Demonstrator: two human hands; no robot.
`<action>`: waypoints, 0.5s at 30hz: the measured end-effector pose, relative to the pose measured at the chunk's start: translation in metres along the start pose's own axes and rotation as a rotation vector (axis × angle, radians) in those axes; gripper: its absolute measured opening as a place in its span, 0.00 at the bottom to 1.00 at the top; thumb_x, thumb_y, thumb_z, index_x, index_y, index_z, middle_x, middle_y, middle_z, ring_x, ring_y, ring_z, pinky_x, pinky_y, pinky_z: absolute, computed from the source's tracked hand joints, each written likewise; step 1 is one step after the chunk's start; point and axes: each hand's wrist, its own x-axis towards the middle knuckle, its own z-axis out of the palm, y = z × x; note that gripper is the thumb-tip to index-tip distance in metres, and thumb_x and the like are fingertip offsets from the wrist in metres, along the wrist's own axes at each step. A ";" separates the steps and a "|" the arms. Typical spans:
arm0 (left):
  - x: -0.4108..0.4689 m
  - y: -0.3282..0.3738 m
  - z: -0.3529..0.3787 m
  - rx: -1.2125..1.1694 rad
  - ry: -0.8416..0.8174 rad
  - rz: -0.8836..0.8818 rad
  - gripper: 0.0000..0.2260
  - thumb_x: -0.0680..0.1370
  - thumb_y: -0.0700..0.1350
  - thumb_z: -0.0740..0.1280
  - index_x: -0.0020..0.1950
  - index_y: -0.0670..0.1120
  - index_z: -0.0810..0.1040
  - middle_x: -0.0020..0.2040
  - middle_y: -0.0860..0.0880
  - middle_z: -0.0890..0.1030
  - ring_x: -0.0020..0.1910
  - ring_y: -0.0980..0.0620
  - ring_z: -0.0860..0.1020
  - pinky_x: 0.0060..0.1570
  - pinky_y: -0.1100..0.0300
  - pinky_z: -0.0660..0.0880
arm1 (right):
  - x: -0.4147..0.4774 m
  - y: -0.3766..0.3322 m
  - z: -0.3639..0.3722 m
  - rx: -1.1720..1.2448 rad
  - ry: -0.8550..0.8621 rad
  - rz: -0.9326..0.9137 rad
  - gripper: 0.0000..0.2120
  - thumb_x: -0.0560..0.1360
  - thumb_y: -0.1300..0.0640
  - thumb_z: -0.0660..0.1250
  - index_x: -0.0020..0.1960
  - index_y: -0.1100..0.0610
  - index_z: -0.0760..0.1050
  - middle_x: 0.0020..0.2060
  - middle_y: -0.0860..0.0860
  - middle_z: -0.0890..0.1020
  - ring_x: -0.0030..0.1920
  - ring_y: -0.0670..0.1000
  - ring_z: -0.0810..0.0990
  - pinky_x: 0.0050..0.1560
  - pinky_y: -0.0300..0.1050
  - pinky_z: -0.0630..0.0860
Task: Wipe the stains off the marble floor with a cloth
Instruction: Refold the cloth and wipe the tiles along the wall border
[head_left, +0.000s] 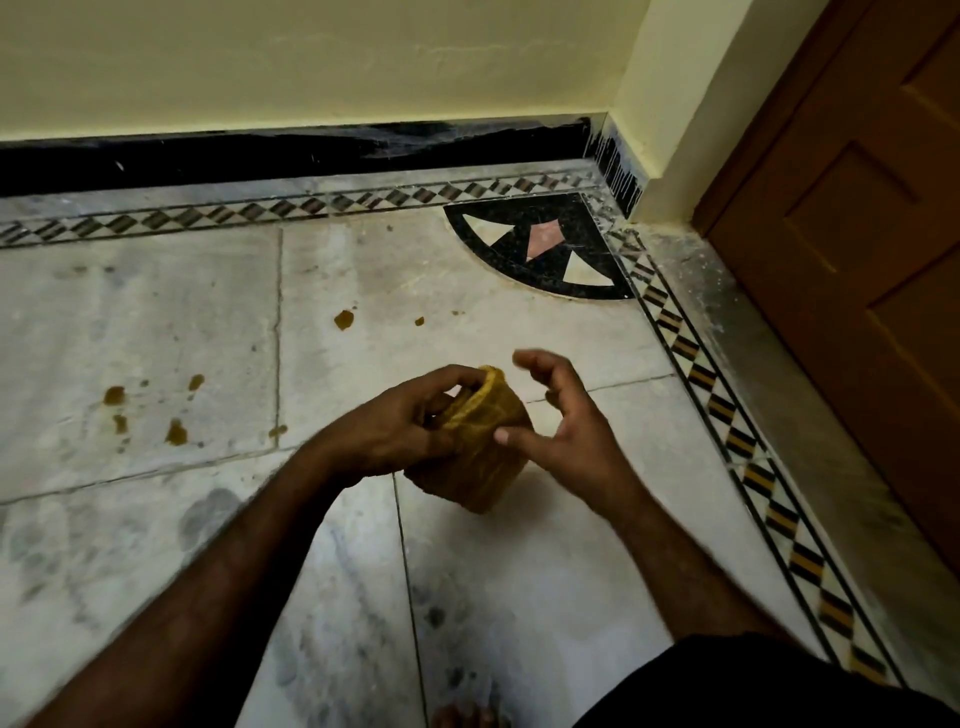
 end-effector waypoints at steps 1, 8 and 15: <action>0.000 0.004 0.000 0.039 -0.042 0.003 0.26 0.78 0.35 0.68 0.68 0.62 0.69 0.55 0.50 0.82 0.48 0.50 0.82 0.37 0.60 0.80 | 0.008 0.000 -0.009 0.034 -0.121 0.053 0.38 0.68 0.61 0.81 0.71 0.41 0.69 0.69 0.39 0.76 0.71 0.36 0.71 0.64 0.27 0.69; -0.002 -0.002 -0.007 -0.085 -0.053 0.017 0.27 0.78 0.32 0.68 0.68 0.61 0.73 0.55 0.45 0.84 0.48 0.44 0.83 0.41 0.55 0.79 | 0.006 0.017 -0.028 0.234 -0.329 0.333 0.16 0.70 0.62 0.77 0.57 0.63 0.82 0.51 0.62 0.86 0.50 0.58 0.86 0.49 0.56 0.84; 0.007 -0.040 0.015 -0.187 0.000 -0.119 0.26 0.78 0.37 0.71 0.70 0.62 0.74 0.59 0.47 0.83 0.55 0.44 0.83 0.51 0.42 0.81 | -0.031 0.059 -0.016 0.446 -0.137 0.563 0.18 0.70 0.58 0.76 0.58 0.63 0.81 0.52 0.62 0.86 0.51 0.57 0.84 0.53 0.53 0.81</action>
